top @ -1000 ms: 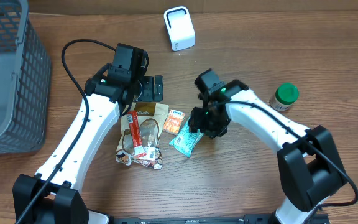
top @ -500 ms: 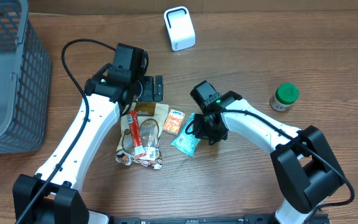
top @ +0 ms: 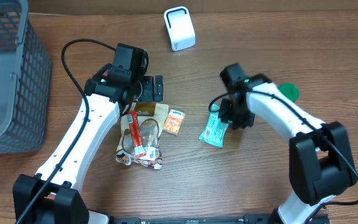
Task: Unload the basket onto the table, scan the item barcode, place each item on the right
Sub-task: 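Lower the right gripper around the orange Kleenex pack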
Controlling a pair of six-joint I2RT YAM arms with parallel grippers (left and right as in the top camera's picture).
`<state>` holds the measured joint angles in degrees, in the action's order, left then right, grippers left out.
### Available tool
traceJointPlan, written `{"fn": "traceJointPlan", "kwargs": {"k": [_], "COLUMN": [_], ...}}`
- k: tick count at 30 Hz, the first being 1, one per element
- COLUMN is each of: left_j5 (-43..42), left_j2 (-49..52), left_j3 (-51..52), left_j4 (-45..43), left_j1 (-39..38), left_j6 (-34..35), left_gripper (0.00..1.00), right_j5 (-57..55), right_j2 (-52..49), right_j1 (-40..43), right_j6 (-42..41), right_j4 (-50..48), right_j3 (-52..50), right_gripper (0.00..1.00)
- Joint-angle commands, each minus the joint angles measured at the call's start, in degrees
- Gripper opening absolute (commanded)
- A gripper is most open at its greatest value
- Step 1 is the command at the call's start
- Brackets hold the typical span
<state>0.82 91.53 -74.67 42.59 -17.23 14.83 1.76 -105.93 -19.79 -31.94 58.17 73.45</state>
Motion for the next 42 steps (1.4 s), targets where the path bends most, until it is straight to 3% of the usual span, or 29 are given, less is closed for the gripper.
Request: {"fn": "traceJointPlan", "kwargs": {"k": [1,7,18,24,42], "left_j5": [-0.42,-0.42,-0.42,-0.42,-0.42], "left_j2": [-0.46,-0.46,-0.46,-0.46,-0.46], "left_j3": [-0.7,-0.7,-0.7,-0.7,-0.7], "left_j4": [0.02,0.02,0.02,0.02,0.02], "left_j1": [-0.04,-0.04,-0.04,-0.04,-0.04], "left_j6": [0.61,0.61,0.61,0.61,0.59], "left_gripper": [1.0,1.0,1.0,1.0,1.0], "right_j5": [7.67,18.53,13.18,12.66,13.35], "right_j2": [0.46,0.42,0.37,0.37,0.31], "right_j1": [0.26,-2.43,-12.46,-14.36,-14.78], "right_j6": [3.5,3.48,-8.7,-10.27,-10.29], "right_j4": [0.72,-2.08,-20.48,-27.93,-37.53], "right_j3": [5.92,5.95,-1.27,-4.94,-11.32], "right_gripper": [0.31,0.32,0.29,0.04,0.04]}}
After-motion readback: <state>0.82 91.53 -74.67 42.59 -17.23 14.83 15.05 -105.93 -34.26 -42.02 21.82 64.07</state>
